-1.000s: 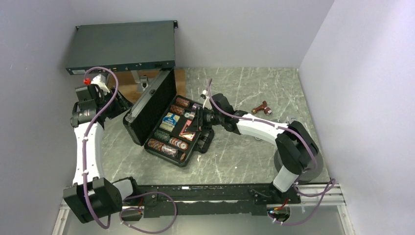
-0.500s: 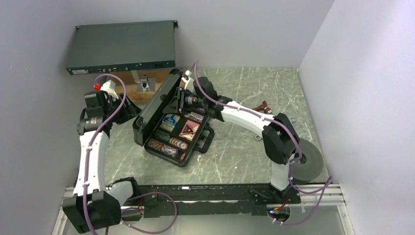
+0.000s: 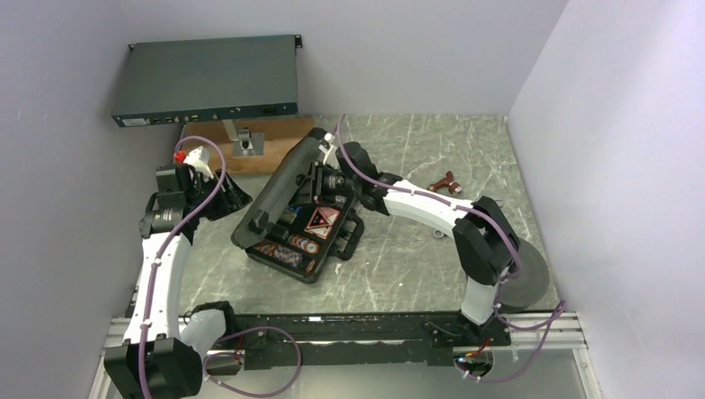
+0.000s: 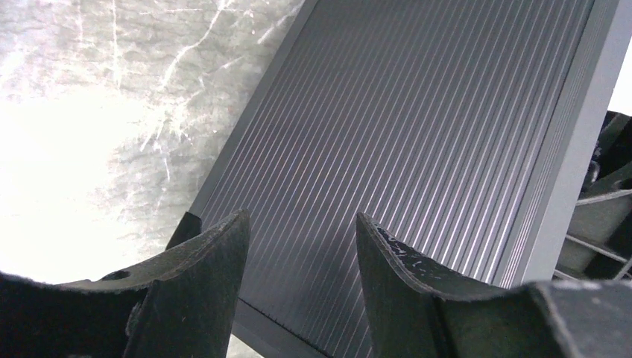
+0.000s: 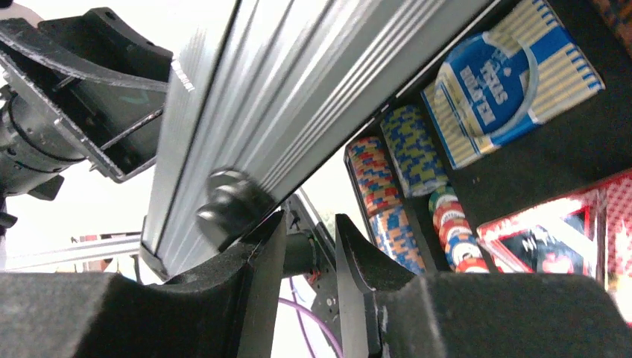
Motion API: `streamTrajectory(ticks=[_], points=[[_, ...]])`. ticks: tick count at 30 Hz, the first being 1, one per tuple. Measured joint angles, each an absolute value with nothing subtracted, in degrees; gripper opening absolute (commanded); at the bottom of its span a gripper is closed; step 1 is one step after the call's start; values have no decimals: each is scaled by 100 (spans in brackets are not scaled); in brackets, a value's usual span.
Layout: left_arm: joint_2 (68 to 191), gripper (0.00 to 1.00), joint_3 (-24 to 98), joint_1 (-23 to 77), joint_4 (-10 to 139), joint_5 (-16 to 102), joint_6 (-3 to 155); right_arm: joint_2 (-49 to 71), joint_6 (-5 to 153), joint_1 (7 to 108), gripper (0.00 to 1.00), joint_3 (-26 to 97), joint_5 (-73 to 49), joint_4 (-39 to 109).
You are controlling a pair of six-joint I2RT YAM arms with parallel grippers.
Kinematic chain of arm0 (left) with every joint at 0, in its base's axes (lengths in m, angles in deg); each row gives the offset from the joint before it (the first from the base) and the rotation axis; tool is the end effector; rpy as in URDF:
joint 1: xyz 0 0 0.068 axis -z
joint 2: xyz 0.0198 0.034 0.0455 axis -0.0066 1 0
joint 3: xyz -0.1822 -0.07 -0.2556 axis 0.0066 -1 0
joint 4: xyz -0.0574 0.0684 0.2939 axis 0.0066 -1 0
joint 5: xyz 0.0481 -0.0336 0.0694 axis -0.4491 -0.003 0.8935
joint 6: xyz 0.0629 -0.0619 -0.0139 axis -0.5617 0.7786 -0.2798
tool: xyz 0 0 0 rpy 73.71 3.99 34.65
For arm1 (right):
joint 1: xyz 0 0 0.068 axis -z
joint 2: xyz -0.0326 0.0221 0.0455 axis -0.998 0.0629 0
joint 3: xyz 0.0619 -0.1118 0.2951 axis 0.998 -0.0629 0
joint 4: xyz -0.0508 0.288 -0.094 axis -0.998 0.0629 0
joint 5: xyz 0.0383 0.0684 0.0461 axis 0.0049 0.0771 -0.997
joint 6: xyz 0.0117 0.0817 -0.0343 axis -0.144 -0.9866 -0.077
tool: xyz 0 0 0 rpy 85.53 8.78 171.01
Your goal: Pack up texas hold em set
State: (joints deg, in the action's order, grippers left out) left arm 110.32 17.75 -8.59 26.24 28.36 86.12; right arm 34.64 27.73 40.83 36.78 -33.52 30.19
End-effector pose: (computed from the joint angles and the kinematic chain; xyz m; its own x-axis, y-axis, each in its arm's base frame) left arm 0.2551 0.0085 0.3234 -0.6429 -0.4463 -0.6225 -0.0893 0.8508 -0.5178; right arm 0.3356 0.3971 0.2765 -0.9160 0.0664 -0.3956 -0.3370 0.4076 0.8487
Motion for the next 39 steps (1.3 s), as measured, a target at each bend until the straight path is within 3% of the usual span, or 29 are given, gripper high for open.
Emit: streamTrajectory(ticks=[13, 25, 39], points=[[10815, 66, 1211, -424, 2657, 2822, 8610, 2137, 2812, 4083, 33, 2522, -2911, 3293], [10780, 66, 995, -149, 2803, 2857, 8612, 1381, 3022, 4083, 32, 1899, -2141, 4248], [10778, 65, 947, 201, 2820, 2986, 8614, 611, 3653, 4103, 34, 1884, -1055, 5083]])
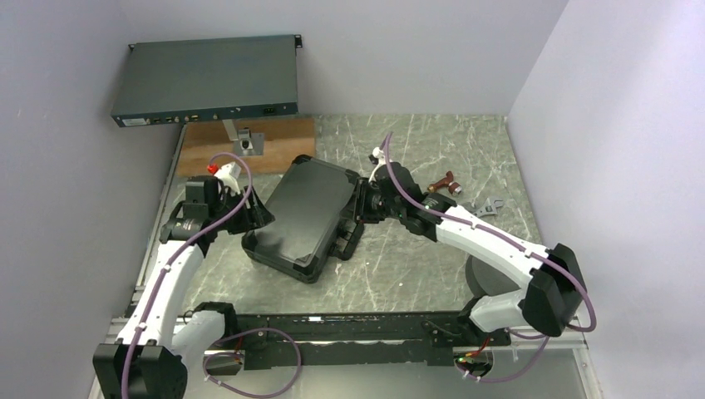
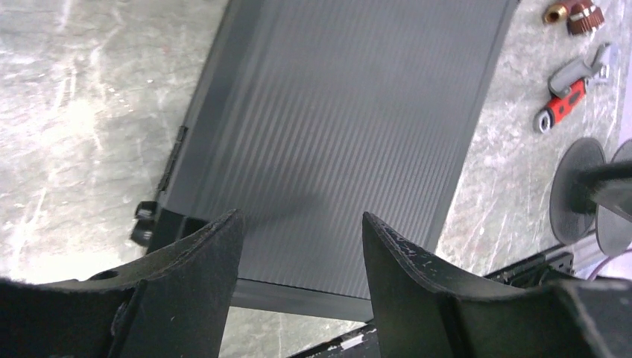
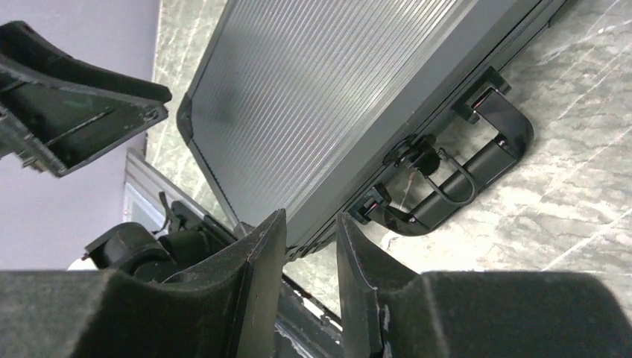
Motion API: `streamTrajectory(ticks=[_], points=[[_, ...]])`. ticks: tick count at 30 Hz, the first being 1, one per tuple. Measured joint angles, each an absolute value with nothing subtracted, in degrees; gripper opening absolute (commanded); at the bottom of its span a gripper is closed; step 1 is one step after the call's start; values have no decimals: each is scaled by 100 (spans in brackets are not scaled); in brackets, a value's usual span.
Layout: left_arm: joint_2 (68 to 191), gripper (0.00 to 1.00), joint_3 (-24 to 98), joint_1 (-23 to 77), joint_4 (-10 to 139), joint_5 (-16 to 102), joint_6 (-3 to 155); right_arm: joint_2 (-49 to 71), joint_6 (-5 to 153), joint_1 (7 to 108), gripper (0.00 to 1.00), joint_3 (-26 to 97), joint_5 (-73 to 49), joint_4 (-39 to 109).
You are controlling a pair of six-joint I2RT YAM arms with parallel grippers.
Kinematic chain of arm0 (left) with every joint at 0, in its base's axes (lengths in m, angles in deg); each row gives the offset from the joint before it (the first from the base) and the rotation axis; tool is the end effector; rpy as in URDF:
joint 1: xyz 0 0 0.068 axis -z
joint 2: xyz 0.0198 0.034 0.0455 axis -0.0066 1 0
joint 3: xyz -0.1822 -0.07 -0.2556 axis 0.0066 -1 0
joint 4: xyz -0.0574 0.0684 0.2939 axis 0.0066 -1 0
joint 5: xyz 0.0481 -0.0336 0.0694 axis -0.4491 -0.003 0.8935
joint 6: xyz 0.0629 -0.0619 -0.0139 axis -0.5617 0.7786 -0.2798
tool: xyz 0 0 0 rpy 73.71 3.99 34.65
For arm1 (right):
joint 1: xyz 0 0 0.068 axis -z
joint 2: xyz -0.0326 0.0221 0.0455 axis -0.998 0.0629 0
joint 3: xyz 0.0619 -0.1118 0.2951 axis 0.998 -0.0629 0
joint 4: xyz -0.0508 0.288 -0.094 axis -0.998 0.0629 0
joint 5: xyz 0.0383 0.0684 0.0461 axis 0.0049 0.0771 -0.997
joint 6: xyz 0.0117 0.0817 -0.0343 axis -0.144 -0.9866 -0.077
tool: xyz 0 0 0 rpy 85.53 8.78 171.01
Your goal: Pack up texas hold em set
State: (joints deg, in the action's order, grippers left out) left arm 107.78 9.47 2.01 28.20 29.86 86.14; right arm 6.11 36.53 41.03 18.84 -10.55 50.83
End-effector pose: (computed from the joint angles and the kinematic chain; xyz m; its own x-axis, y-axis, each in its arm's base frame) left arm 0.2380 -0.0362 0.2777 -0.7471 -0.3235 -0.5807 0.0182 0.8633 -0.5044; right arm 0.2541 0.2689 0.3043 -0.8149 0.1636 -0.5561 -0.2773 0.7324 0.6218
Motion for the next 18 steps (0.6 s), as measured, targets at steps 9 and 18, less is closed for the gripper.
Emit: streamTrajectory(ticks=[9, 18], points=[[10949, 43, 1286, 1328, 3087, 3172, 8653, 1232, 3968, 4240, 73, 2444, -1057, 5242], [11631, 17, 1288, 2651, 3653, 3520, 8688, 677, 4047, 4990, 74, 1600, -1079, 5262]])
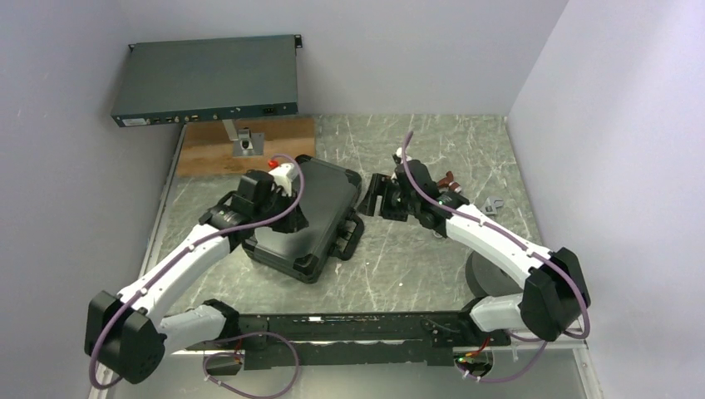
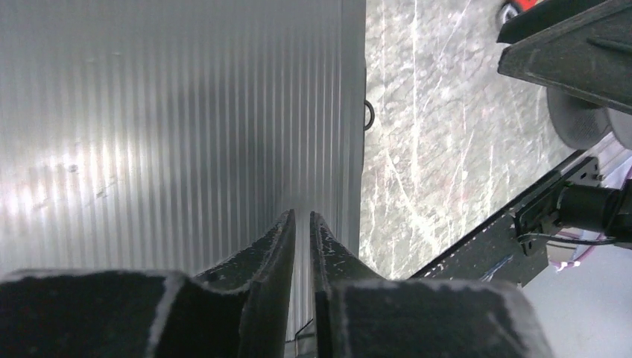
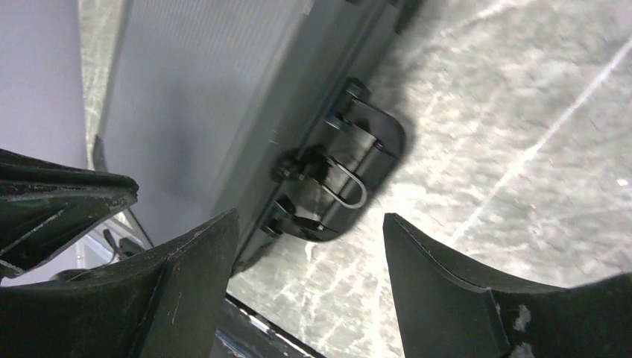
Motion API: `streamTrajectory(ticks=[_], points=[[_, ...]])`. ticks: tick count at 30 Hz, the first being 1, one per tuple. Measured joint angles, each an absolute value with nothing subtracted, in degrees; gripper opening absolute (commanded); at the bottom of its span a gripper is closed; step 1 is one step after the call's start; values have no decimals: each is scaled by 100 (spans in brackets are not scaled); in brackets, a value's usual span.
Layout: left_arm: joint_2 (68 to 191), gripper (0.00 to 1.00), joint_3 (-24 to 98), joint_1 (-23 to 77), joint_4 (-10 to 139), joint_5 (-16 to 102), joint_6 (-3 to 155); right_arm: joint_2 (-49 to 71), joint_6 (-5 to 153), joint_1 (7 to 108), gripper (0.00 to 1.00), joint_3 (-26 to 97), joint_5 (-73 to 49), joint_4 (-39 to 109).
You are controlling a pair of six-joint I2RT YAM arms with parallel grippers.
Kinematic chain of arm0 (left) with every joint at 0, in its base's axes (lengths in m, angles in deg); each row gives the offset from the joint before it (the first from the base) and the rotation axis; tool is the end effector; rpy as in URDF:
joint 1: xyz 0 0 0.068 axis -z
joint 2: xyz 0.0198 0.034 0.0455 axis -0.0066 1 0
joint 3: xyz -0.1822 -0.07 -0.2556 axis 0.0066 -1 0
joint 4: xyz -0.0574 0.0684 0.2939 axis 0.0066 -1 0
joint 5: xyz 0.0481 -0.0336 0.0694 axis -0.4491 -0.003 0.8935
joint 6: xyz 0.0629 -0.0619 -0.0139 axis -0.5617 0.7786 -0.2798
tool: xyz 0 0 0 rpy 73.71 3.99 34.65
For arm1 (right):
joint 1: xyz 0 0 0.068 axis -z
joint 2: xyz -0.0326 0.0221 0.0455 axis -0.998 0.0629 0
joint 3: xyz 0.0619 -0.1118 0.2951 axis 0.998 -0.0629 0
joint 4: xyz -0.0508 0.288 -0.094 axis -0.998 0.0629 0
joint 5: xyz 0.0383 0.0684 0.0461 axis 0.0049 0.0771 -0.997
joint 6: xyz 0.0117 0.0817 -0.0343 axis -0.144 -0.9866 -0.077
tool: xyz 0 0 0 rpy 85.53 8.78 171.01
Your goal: Pack up texas hold em set
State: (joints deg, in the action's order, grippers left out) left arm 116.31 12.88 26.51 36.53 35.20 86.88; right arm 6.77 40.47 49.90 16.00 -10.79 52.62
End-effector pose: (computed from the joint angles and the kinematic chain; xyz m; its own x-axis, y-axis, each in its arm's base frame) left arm 0.2467 -0.1460 0.2806 -0.7709 -0.0310 -0.6363 0.3463 0.8180 -0.4593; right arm 0.2865 0.2224 0.2757 -0.8112 0.2009 -0.5492 -0.1739 0.8138 0.5545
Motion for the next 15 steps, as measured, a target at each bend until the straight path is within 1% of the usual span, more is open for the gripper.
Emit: streamTrajectory(ticks=[6, 8, 13, 15], points=[[12192, 8, 1288, 3274, 3863, 3907, 8789, 329, 4082, 5169, 72, 1038, -1123, 5321], [12310, 6, 1264, 3425, 3898, 4092, 8826, 297, 4082, 5183, 68, 920, -1142, 5312], [12221, 0, 884, 3512, 4374, 4256, 9069, 301, 4080, 5193, 66, 715, -1289, 5266], [12138, 0, 733, 3514, 4584, 4258, 9145, 321, 4080, 5193, 66, 677, -1326, 5255]])
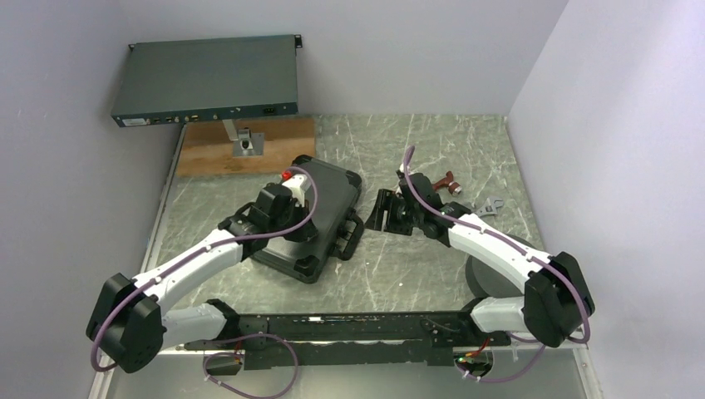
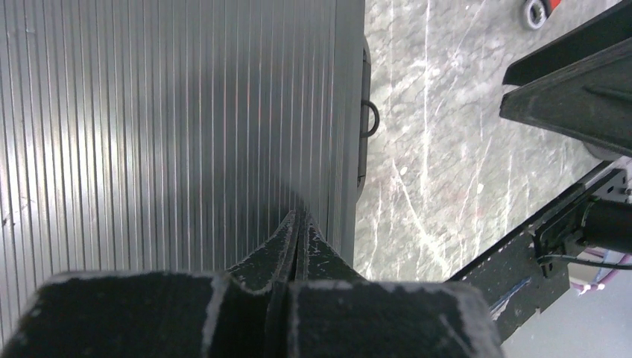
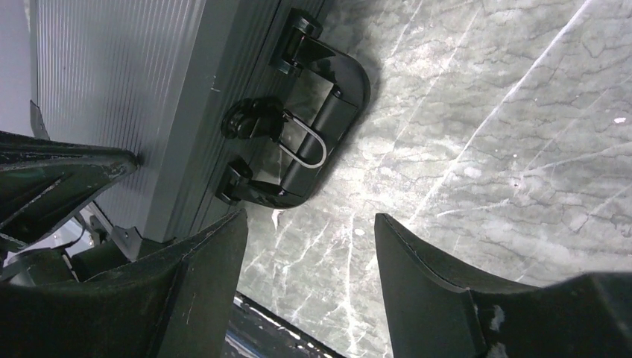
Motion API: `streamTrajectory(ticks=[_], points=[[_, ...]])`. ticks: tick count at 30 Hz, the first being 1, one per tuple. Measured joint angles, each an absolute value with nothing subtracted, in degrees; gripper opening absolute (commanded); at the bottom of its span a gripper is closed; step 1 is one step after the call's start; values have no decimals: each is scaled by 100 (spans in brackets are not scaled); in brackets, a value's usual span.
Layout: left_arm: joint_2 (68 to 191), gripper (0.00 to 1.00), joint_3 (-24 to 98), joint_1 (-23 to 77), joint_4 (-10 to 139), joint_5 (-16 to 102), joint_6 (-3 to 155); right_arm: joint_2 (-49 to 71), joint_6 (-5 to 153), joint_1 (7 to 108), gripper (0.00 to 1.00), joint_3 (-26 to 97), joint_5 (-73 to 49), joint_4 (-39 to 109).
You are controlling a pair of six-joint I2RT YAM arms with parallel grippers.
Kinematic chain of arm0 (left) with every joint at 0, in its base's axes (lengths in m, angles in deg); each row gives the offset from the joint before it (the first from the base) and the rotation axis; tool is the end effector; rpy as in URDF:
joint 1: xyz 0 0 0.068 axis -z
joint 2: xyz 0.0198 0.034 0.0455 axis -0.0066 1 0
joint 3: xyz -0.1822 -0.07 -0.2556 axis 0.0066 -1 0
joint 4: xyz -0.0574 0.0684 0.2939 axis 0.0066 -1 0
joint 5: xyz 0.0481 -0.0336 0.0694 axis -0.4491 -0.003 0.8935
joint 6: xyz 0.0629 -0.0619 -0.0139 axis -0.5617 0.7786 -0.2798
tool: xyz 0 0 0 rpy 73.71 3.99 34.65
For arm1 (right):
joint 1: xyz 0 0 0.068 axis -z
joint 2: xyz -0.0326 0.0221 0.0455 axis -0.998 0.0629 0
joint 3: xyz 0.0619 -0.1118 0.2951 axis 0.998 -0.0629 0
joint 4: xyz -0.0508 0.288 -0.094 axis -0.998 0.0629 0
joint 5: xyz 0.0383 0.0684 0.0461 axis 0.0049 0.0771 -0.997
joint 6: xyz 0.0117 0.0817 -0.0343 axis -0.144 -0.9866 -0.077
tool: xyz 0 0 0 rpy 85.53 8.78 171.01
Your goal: Pack up texas hold em set
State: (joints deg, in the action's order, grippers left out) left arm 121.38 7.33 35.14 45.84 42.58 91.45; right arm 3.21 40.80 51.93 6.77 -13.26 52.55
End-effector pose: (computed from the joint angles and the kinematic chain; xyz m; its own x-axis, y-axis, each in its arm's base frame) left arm 0.2417 -0.1828 0.2336 -0.7846 -0.0027 -0.6200 0.3384 0.8360 -0.4319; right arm 0.2632 0.1950 0.2308 -0.8592 0.1817 -0.4783 -0.1234 0.8336 0.5384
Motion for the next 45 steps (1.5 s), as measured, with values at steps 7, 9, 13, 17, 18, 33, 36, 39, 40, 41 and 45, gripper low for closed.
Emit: streamTrajectory(ticks=[7, 9, 13, 17, 18, 33, 36, 39, 40, 41, 45], points=[[11915, 0, 272, 3551, 5292, 4280, 9386, 480, 4080, 5193, 64, 667, -1392, 5137], [11873, 0, 208, 3558, 5378, 4300, 9407, 528, 4080, 5196, 63, 651, -1420, 5063], [11821, 0, 149, 3588, 5448, 4368, 9423, 692, 4069, 5198, 62, 553, -1514, 4899], [11760, 0, 55, 3599, 5553, 4387, 9436, 841, 4027, 5202, 62, 406, -1628, 4775], [11744, 0, 27, 3599, 5590, 4387, 9455, 854, 4025, 5204, 62, 378, -1643, 4748], [11425, 0, -402, 3674, 6031, 4543, 9560, 832, 4071, 5224, 36, -219, -1923, 4020], [11491, 0, -397, 3674, 6103, 4545, 9556, 793, 4077, 5224, 36, -345, -1947, 3981], [11530, 0, -397, 3674, 6191, 4556, 9556, 793, 4075, 5224, 31, -420, -2010, 3916], [11541, 0, -397, 3674, 6221, 4562, 9556, 801, 4073, 5224, 29, -435, -2030, 3885], [11552, 0, -399, 3674, 6250, 4569, 9556, 810, 4073, 5224, 26, -455, -2043, 3832], [11637, 0, -413, 3674, 6379, 4582, 9556, 933, 4040, 5224, 23, -507, -2135, 3642]])
